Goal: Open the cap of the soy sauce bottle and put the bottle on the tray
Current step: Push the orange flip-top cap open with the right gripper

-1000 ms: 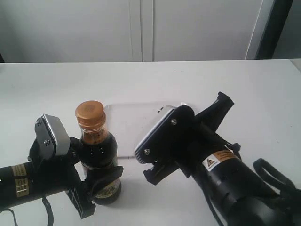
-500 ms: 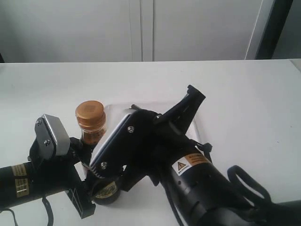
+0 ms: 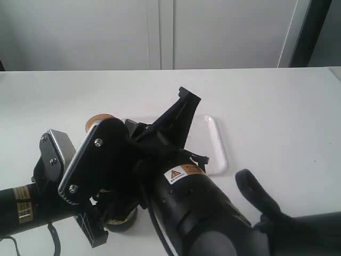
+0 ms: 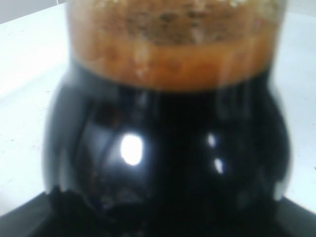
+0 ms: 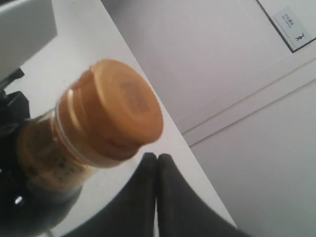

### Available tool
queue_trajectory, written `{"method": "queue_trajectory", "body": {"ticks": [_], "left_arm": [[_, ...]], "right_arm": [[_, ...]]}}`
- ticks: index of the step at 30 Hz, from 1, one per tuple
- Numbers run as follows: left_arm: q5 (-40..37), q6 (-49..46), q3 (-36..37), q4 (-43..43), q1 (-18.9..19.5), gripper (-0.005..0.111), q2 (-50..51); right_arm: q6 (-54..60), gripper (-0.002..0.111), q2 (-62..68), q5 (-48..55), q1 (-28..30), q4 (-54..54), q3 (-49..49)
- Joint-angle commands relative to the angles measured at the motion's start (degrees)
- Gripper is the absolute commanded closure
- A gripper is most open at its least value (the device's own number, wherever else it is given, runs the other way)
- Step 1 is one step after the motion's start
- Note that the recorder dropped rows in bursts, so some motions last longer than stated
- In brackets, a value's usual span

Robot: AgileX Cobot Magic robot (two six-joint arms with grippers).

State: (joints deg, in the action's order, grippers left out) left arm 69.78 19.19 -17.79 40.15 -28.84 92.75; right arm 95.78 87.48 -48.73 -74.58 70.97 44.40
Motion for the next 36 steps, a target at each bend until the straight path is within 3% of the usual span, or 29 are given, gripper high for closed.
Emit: {"method": "queue_trajectory", "body": {"ticks": [1,22,32,36], "left_arm": [[0.2,0.3,0.0,1.2,-0.4,0.107,-0.1],[0.2,0.4,0.0,1.4,-0.4,0.107,-0.1],[0.2,0.4,0.0,0.8,-0.4,0.107,-0.1],[0.2,0.5,0.0,0.8,-0.4,0.107,-0.1]], "right_arm": [[1.4,0.108,0.1,2.1,-0.2,1.3,2.3],[1.9,0.108,0.1,5.1,-0.3,2.6,5.3],[18.9,0.108,-0.9,4.9,-4.3,11.1,26.7],[24.9,0.108,-0.9,2.8,-4.1,15.5,29.1]]}}
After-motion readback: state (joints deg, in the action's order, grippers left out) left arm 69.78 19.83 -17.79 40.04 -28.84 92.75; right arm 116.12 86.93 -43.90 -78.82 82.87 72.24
